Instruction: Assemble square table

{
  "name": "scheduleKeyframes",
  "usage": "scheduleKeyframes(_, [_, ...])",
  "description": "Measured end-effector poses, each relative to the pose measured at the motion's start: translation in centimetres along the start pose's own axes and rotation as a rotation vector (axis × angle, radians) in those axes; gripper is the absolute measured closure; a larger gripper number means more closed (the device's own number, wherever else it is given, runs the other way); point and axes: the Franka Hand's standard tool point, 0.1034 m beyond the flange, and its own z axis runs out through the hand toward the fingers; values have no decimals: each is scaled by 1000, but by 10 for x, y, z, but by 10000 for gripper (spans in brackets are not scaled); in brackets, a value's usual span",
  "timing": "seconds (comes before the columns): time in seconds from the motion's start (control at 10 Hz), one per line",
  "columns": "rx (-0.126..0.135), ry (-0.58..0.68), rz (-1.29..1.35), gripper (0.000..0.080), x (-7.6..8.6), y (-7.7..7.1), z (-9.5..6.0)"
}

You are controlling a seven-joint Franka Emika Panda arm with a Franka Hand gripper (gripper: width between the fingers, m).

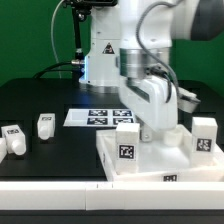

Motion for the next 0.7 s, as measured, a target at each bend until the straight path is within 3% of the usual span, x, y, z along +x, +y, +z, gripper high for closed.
scheduleKeyframes(0.5, [-24, 16, -255, 745, 20, 13, 4])
scheduleKeyframes(0.7, [-45, -7, -580, 745, 53, 11, -5])
